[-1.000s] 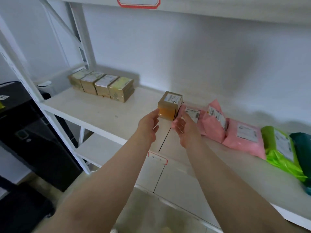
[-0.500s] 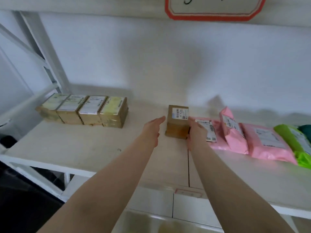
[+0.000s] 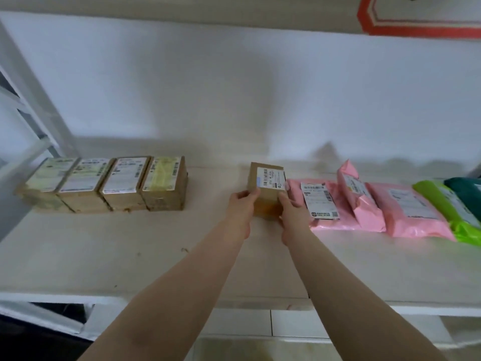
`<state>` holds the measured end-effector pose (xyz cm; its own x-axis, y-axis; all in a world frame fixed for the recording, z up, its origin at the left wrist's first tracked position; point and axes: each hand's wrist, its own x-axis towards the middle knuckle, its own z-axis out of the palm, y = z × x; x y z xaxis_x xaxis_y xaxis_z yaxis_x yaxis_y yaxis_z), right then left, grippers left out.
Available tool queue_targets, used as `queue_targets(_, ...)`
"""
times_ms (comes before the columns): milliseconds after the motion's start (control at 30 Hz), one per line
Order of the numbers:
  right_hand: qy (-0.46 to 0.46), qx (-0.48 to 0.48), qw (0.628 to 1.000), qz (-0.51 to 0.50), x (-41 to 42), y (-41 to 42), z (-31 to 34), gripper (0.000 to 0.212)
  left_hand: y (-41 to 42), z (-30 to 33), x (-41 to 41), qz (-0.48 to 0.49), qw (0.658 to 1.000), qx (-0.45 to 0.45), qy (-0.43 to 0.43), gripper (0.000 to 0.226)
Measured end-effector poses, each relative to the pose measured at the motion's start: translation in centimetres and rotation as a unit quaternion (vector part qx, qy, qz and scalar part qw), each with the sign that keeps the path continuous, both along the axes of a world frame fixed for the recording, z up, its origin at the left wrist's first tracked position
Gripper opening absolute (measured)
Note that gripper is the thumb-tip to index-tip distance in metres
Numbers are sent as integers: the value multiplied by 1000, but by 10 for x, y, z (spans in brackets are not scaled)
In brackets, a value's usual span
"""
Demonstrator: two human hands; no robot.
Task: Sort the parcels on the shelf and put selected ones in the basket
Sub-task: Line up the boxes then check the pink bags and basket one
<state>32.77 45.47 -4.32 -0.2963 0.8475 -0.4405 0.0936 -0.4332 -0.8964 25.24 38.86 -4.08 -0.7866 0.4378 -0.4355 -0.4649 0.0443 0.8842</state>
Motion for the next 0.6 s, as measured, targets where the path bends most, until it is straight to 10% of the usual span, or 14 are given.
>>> queue_targets(600,191,-44,970,147,-3,-30,17,59,-101,51,-80,-134,984,101,58,18)
